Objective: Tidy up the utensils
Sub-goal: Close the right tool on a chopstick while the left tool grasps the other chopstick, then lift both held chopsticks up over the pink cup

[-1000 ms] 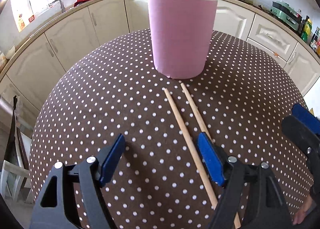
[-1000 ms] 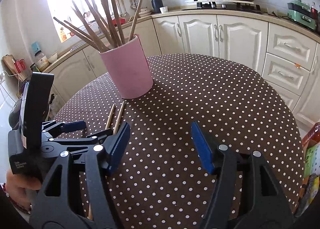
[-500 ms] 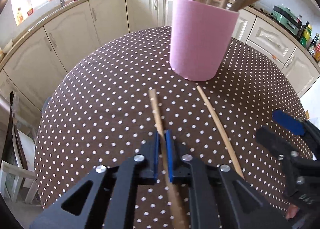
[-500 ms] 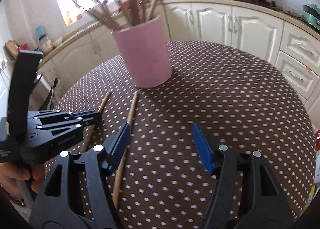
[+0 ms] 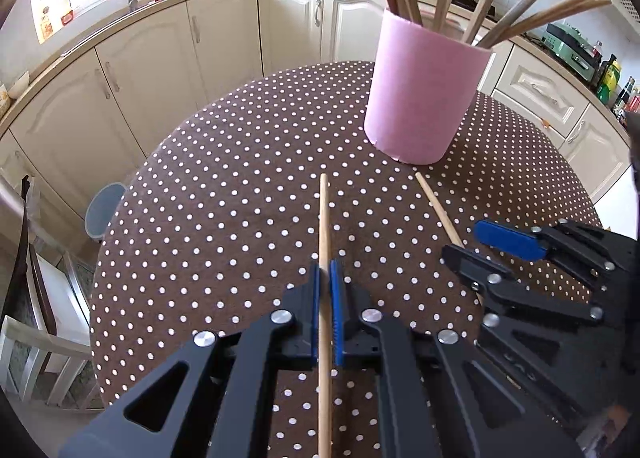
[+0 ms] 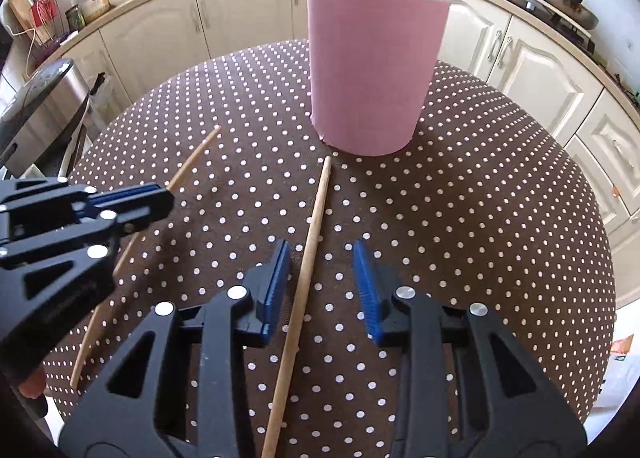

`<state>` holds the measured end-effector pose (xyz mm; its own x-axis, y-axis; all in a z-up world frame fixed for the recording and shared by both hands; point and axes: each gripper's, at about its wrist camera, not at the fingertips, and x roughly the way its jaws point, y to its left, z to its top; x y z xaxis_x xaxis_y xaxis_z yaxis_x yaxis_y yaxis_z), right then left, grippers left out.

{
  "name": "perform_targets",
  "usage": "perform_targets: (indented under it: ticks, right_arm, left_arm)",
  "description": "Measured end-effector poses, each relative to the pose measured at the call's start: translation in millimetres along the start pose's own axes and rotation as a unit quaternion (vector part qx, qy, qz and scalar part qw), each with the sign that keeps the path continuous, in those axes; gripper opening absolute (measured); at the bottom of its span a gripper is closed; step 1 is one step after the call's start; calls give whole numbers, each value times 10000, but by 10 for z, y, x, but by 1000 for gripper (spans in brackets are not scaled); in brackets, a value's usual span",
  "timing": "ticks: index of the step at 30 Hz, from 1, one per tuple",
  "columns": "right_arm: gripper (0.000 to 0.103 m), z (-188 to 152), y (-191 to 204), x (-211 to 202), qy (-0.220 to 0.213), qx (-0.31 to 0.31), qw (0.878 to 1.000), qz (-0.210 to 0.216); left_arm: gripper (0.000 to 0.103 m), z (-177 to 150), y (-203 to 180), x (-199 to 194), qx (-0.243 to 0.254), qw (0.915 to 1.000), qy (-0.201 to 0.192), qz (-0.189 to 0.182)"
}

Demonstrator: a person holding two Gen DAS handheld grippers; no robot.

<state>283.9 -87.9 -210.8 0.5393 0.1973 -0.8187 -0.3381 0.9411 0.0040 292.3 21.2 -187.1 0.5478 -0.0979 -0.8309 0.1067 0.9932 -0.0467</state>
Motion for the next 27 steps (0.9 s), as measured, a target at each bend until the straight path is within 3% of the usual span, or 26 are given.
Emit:
perform_targets:
  ticks: [1,3,6,11,17,27]
  right_arm:
    - [28,18,2,16,34,-4,10000,28]
    - [13,37,23,24,58,-52,9999,118]
    - [6,32,72,12,42,-156,9997,160]
    - [6,-12,43,-93,-140,96,9989,447]
    - [6,14,-59,-572,-697,342,9934,847]
    - [6,17,-181,-1470,-1833,581,9709,1426]
  left_arm:
    - [6,-11,10,0,3,10000,-12,-11]
    - [6,-22,-8,-19,5,10000,-41,-34]
    - [6,-56,-67,-79,12,9999,-102,-59]
    - [6,-54,-126,-229,20,9996,-247,-115]
    - [6,-35,-149,-602,30,9979,-597,-250]
    - [6,-4,-265,-1280,57,9891,-1321,-650]
